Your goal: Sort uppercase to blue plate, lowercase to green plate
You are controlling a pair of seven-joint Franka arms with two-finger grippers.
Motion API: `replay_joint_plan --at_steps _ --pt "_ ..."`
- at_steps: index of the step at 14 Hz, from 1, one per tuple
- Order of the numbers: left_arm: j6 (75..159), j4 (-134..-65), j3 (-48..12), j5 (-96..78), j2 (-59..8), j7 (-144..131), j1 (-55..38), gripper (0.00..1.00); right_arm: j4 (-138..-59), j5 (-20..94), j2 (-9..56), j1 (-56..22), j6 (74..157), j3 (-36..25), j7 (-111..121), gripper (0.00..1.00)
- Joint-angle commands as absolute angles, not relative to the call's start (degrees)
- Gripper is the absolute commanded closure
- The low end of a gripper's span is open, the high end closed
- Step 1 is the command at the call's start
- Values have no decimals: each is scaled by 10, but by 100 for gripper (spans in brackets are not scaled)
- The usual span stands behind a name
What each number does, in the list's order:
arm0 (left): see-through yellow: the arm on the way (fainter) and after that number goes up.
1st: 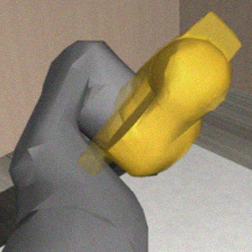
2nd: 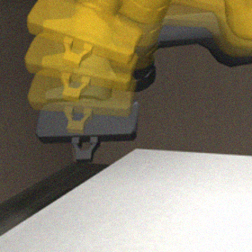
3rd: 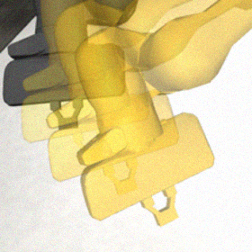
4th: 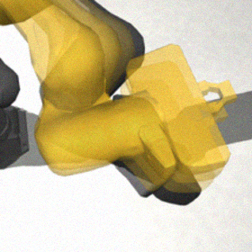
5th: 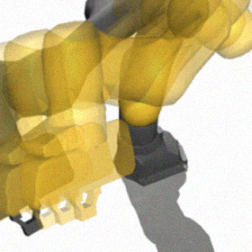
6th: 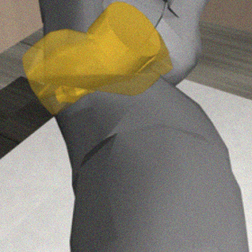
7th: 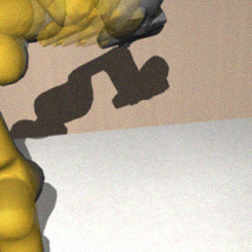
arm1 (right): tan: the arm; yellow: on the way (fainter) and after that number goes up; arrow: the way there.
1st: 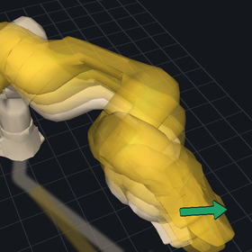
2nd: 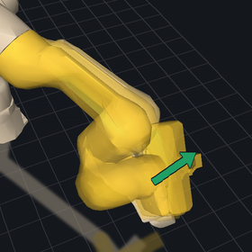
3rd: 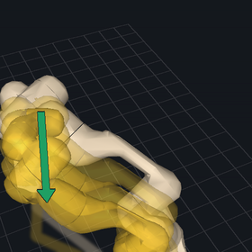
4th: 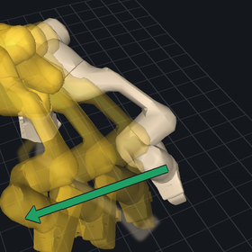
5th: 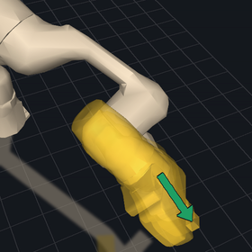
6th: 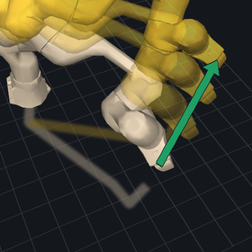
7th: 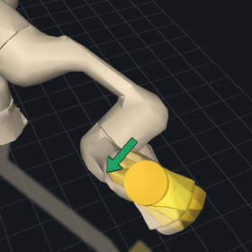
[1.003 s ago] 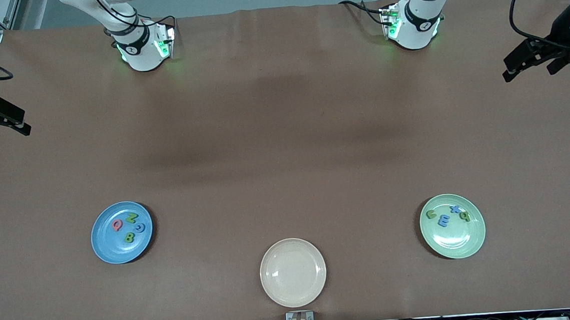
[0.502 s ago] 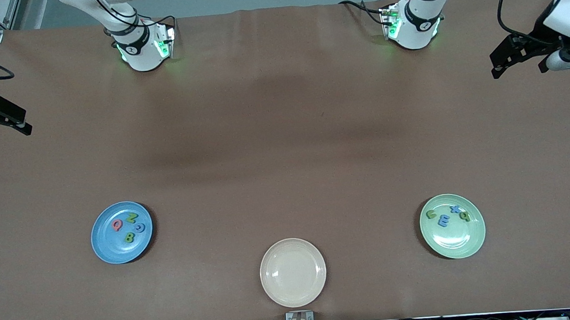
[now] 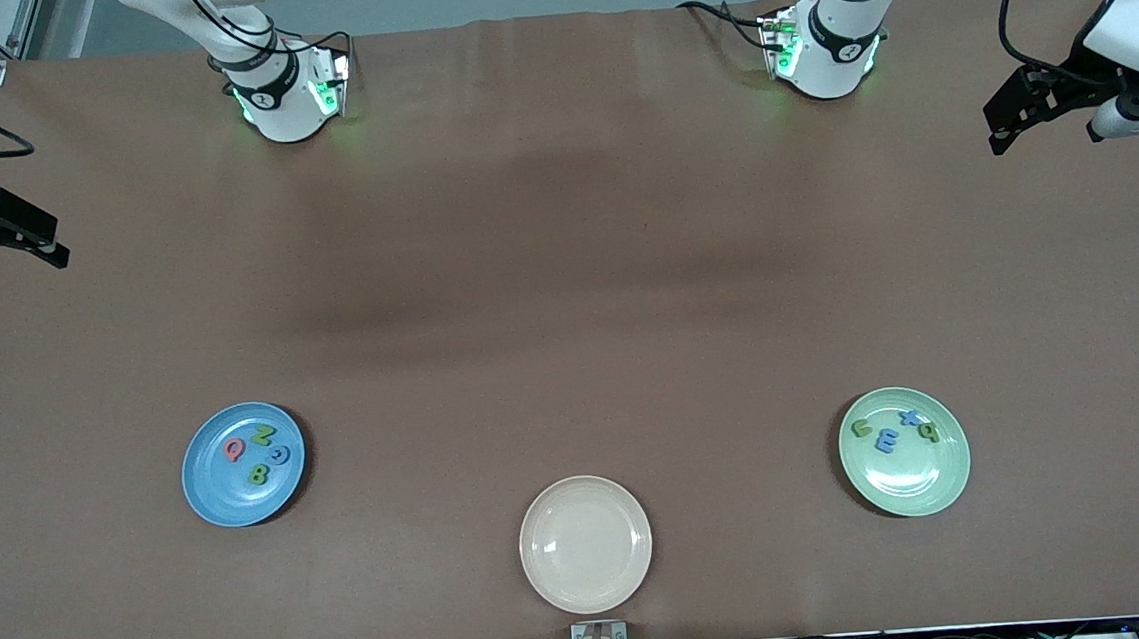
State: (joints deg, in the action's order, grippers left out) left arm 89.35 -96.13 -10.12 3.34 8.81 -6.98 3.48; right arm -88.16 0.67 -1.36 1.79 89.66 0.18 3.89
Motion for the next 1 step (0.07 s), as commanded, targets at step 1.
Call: replay_joint_plan --at_steps 1 --pt "876 -936 -102 20 73 -59 44 0 -883 2 -23 33 892 18 37 0"
